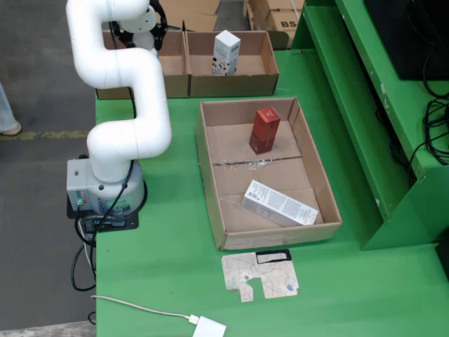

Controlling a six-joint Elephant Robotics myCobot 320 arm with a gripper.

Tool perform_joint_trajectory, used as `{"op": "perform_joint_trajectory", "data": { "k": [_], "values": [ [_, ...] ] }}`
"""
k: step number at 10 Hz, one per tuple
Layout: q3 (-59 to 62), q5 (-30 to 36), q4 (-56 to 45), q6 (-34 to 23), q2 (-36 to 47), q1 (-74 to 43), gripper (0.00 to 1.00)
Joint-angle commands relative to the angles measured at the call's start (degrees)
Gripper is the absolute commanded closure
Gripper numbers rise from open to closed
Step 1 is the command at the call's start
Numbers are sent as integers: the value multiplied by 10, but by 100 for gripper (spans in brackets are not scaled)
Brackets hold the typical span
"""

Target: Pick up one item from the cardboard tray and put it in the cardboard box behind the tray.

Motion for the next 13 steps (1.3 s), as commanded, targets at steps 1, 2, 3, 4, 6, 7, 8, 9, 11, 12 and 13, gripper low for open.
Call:
{"op": "perform_joint_trajectory", "data": {
  "k": [1, 2, 3, 4, 6, 7, 8, 9, 11, 12, 13],
  "values": [
    [15, -1, -20, 10, 13, -2, 100],
    [15, -1, -17, 8, 6, -4, 100],
    [15, -1, -17, 8, 6, -4, 100],
    [15, -1, -17, 8, 6, -4, 100],
    [15, -1, -17, 8, 6, -4, 100],
    [15, -1, -17, 8, 6, -4, 100],
    [15, -1, -17, 8, 6, -4, 100],
    [15, -1, -17, 8, 6, -4, 100],
    [15, -1, -17, 8, 6, -4, 100],
    [15, -1, -17, 8, 6, -4, 100],
    [15, -1, -17, 8, 6, -4, 100]
  ]
}}
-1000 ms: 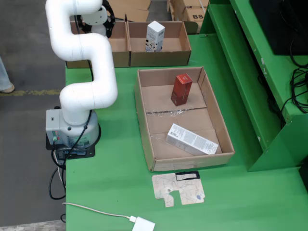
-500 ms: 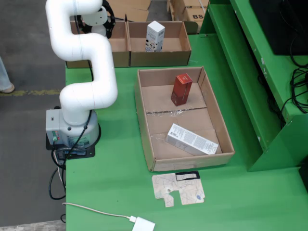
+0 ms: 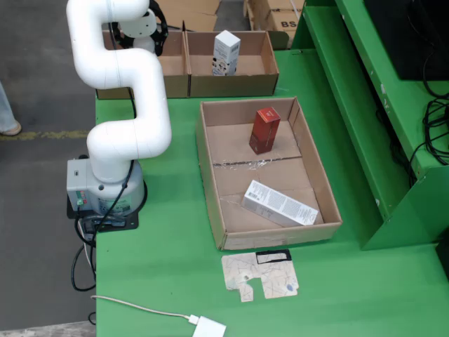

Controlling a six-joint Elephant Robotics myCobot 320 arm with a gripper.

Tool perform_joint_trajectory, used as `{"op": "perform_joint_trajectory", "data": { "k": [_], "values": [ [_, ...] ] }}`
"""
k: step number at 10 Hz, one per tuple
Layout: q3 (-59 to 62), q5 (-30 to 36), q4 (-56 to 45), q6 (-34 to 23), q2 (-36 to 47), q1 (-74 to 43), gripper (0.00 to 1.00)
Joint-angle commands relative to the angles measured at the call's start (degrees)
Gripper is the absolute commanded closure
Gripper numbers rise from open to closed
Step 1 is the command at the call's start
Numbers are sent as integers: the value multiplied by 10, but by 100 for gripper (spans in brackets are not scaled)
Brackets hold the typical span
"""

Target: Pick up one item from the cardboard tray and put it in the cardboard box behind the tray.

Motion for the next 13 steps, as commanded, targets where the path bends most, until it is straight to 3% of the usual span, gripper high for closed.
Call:
{"op": "perform_joint_trajectory", "data": {
  "k": [1, 2, 12, 13],
  "values": [
    [15, -1, 6, 1, 15, -4, 100],
    [15, -1, 6, 1, 15, -4, 100],
    [15, -1, 6, 1, 15, -4, 0],
    [15, -1, 6, 1, 15, -4, 0]
  ]
}}
